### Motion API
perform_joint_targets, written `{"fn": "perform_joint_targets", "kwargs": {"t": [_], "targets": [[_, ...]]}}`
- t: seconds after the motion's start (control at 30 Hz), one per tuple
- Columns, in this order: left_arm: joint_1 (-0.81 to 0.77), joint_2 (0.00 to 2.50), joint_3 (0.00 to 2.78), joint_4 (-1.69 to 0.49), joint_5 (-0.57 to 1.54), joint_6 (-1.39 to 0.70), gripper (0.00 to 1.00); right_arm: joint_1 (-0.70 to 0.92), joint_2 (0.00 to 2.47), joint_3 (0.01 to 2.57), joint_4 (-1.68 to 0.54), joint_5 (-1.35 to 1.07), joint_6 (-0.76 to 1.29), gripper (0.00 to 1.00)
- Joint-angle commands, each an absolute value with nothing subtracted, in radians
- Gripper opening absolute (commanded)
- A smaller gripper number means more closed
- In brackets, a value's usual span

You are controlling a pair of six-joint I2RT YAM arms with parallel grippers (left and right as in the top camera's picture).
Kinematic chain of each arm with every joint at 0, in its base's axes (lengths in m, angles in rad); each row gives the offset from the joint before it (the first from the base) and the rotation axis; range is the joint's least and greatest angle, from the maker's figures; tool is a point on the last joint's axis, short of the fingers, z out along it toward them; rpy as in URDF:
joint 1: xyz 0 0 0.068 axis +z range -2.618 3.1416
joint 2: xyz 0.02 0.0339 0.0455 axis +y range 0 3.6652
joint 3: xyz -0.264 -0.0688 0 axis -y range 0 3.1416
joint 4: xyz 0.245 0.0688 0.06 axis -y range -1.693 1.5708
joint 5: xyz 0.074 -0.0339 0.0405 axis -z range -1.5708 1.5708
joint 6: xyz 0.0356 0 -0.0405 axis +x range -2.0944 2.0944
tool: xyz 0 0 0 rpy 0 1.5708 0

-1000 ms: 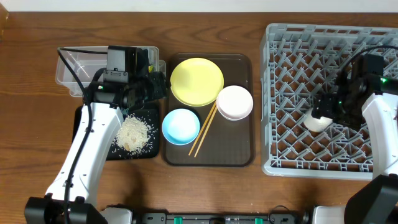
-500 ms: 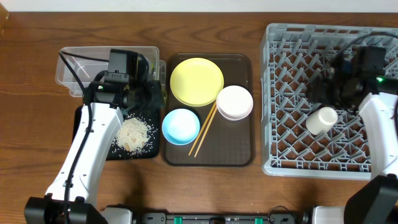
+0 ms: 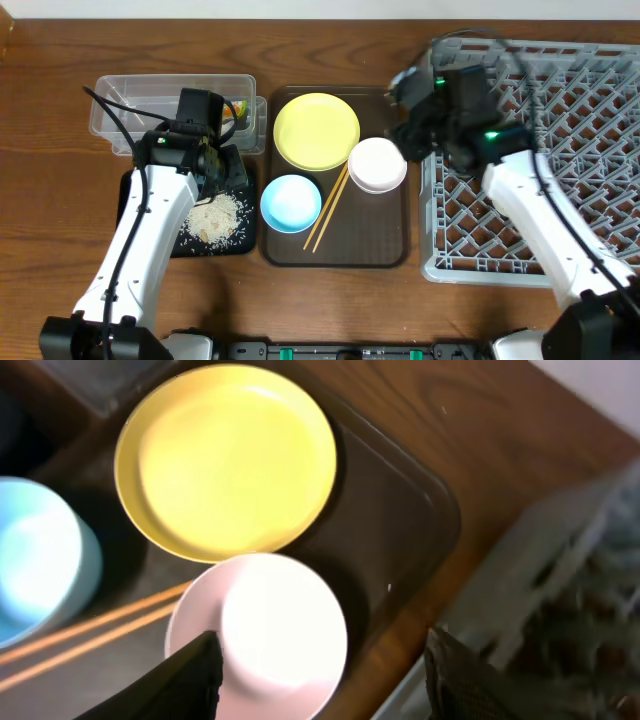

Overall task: Sort waste into correct bins and load items into the dishwasher rack
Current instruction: 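Reach the right gripper to the pink bowl and grasp its rim, then carry the pink bowl with the right gripper into the dish rack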

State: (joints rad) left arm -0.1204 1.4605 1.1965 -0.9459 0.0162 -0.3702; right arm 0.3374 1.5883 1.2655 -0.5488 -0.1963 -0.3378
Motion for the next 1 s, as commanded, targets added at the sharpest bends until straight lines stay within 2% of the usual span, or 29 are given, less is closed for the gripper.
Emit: {"fn": "perform_joint_targets", "kwargs": {"t": [0.0,0.4,0.53,0.7,0.8,0.87,0.9,0.97], "targets": [[-0.116,1.457,1.197,-0.941,-0.012,-0.399,0.52,0.374,1.654,1.262,-0.53,-0.097,-0.433,0.63],[-0.116,1.457,1.197,-0.93,-0.012,-0.399,0.52,0.39,1.867,1.262,-0.493,-0.088,-0.431,0.64],[-0.116,1.457,1.197,-0.93,-0.012,-0.399,0.52,0.39,1.916,1.262,-0.496,-0.075,-0.411,0.61],[-0.116,1.457,1.197,-0.929,-0.012,-0.399,0.52,0.39,1.935,1.262,-0.516,-0.075,-0.37,0.45],[-0.116,1.457,1.197,-0.929,-0.012,-0.399,0.52,0.39,1.935,1.262,-0.525,-0.075,-0.356,0.24],[-0.116,1.457,1.197,-0.93,-0.012,-0.399,0.52,0.39,1.935,1.262,-0.536,-0.075,-0.351,0.06],[-0.116,1.457,1.197,-0.93,-0.012,-0.399,0.52,0.389,1.935,1.262,-0.543,-0.074,-0.345,0.01],[-0.116,1.457,1.197,-0.93,-0.012,-0.399,0.52,0.389,1.933,1.262,-0.547,-0.06,-0.307,0.01]]}}
